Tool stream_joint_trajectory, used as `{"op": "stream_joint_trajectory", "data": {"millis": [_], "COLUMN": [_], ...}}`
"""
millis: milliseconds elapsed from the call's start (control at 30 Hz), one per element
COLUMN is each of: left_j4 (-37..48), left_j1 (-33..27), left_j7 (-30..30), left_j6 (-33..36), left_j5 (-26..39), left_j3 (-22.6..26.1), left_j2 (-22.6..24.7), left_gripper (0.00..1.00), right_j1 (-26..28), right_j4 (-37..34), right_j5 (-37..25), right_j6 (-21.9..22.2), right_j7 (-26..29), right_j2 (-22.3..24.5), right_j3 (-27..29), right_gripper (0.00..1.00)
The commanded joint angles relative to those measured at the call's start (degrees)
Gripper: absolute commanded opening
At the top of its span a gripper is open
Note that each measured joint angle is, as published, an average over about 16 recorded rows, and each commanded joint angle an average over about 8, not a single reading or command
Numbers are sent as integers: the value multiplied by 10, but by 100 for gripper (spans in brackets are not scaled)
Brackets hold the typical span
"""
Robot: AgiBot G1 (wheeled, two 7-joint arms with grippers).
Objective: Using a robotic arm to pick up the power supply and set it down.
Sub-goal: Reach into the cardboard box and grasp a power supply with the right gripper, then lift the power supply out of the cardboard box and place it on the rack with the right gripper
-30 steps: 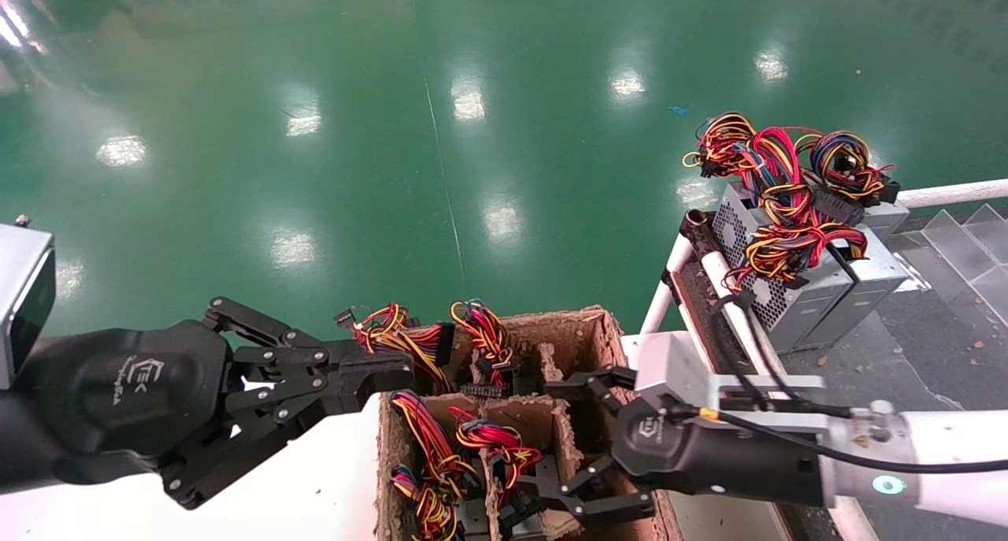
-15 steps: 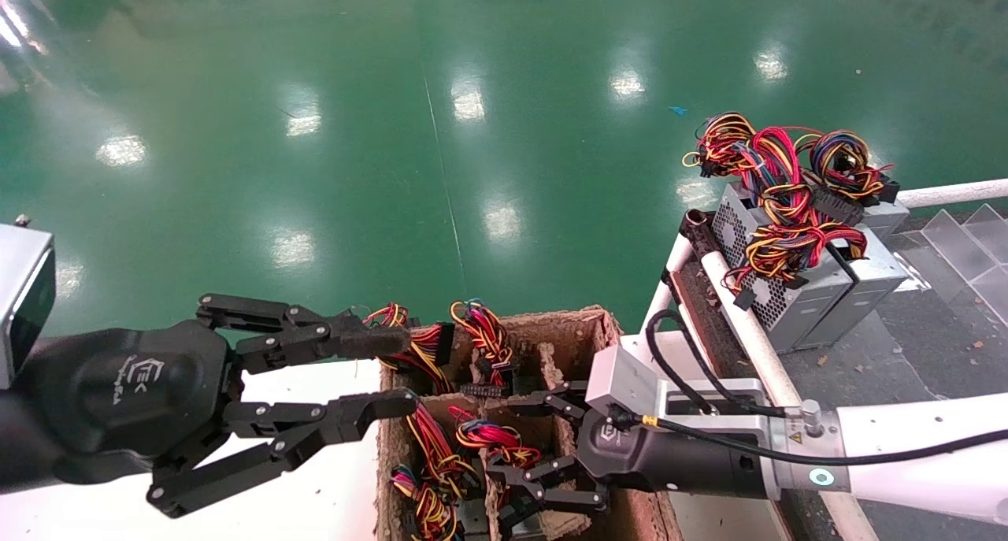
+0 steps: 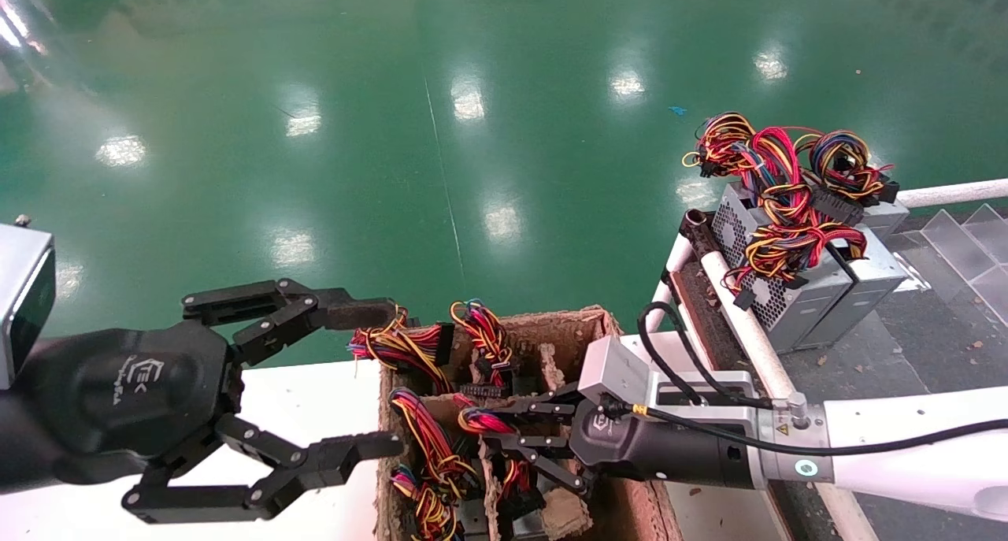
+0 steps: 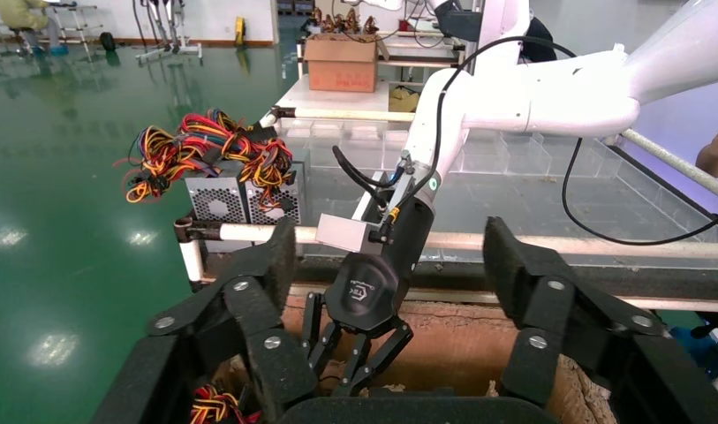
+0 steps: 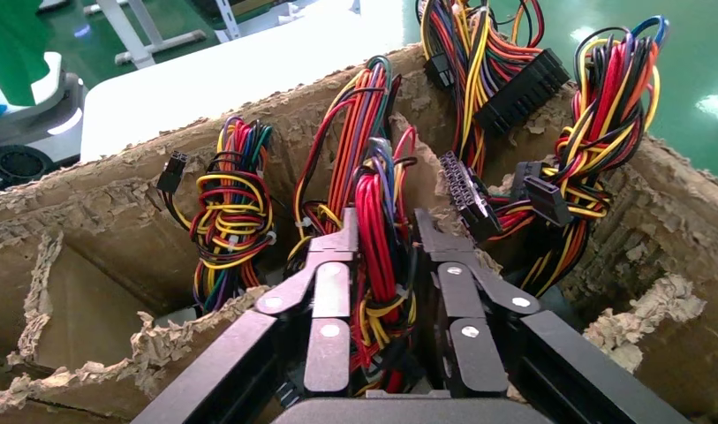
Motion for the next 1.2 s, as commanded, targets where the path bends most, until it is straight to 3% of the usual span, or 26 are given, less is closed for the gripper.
{"op": "stream_joint_trajectory", "data": {"millis": [33,267,567,800,1033,1200], "left_j4": [0,0,0,0,0,0], "left_j1": [0,0,0,0,0,0], "left_j7": [0,0,0,0,0,0], "left_j6": [0,0,0,0,0,0], "left_j5": [0,0,0,0,0,0], "left_j3": [0,0,0,0,0,0], "left_j2": [0,0,0,0,0,0], "left_gripper": [100,100,100,100,100,100], "right_j1": [1,-1,-7,-12,15,42], "right_j4": [-4,24,130,200,206,206], "right_j5": [-1,14,62,122,205,217], "right_j6": [-2,-2,12,33,24,29], "right_j7": [-1,1,36,57,44,22], "right_j2": [-2,16,77,143,207,260], "right_j3": [-1,12,57,119,199,246], "right_gripper": [0,0,0,0,0,0]}}
